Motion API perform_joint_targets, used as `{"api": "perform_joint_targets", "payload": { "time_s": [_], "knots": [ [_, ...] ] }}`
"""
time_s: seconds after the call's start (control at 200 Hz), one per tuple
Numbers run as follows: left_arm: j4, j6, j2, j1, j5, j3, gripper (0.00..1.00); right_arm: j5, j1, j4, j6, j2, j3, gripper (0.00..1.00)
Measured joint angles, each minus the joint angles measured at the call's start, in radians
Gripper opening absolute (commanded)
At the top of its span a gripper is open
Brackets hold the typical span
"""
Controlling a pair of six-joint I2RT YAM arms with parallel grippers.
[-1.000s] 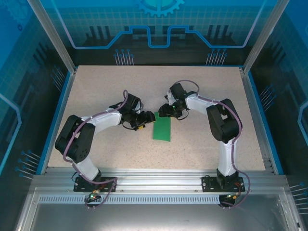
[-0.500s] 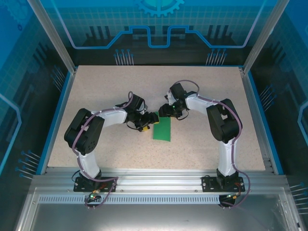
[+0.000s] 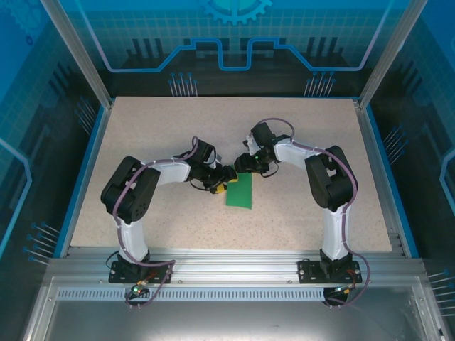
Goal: Fold a paper plane with a square sheet of paper (fold left side to right side)
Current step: Third fold the triangle at the center of the table.
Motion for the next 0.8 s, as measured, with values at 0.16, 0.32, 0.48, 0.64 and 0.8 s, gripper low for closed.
{"api": "perform_joint_targets", "payload": {
  "time_s": [0.16,0.32,0.48,0.64,0.8],
  "knots": [
    [0.033,-0.017,0.010,-0.002,0.014,-0.001,0.52,-0.002,-0.005,0.001,0.000,0.000,0.000,0.59],
    [0.049,-0.030,0.011,-0.004,0.015,-0.005,0.45,-0.005,-0.005,0.003,0.000,0.001,0.000,0.59],
    [0.049,-0.029,0.011,-0.004,0.011,-0.016,0.36,-0.006,-0.005,0.003,0.000,0.001,0.000,0.59],
    [0.053,-0.028,0.006,-0.004,0.000,-0.043,0.29,-0.008,-0.006,0.003,0.000,0.001,0.000,0.59],
    [0.053,-0.030,-0.014,-0.006,-0.008,-0.075,0.21,-0.021,-0.014,0.008,-0.005,0.001,0.000,0.61]
  ]
}}
